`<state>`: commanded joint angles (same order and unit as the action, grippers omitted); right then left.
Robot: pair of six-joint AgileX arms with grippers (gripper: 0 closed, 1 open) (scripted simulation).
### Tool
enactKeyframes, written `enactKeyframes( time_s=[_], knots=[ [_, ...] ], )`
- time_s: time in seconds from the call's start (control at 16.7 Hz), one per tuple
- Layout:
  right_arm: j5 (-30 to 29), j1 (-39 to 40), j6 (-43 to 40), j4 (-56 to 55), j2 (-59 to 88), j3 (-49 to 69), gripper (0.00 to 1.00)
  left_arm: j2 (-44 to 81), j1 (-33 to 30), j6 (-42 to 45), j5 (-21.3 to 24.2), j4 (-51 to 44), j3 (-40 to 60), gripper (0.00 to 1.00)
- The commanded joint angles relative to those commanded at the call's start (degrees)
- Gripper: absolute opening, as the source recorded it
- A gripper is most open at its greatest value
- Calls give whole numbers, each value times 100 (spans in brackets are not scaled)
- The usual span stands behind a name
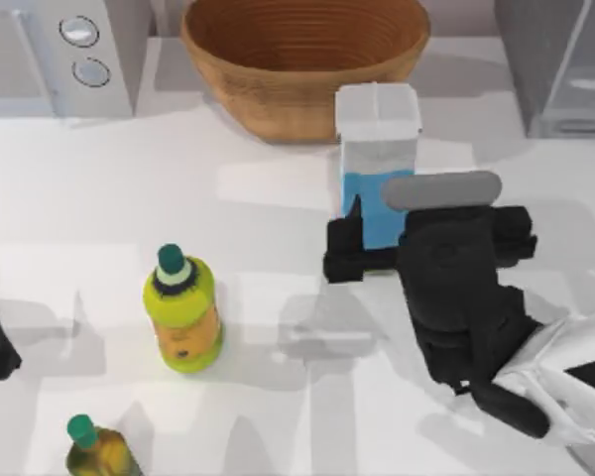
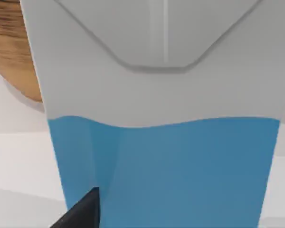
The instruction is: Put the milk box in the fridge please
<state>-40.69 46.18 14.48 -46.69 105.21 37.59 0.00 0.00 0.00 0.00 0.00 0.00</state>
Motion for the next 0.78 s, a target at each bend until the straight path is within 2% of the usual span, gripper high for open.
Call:
enactKeyframes(
  time_s=[0.18,0.36,0.78],
  knots=[
    [-543,218,13,-639,932,405,100,0,0,0,0,0,0,100],
    [-838,276,13,-958,1331,611,100,0,0,0,0,0,0,100],
    [-791,202,-13,-972,1403,691,100,0,0,0,0,0,0,100]
  ],
)
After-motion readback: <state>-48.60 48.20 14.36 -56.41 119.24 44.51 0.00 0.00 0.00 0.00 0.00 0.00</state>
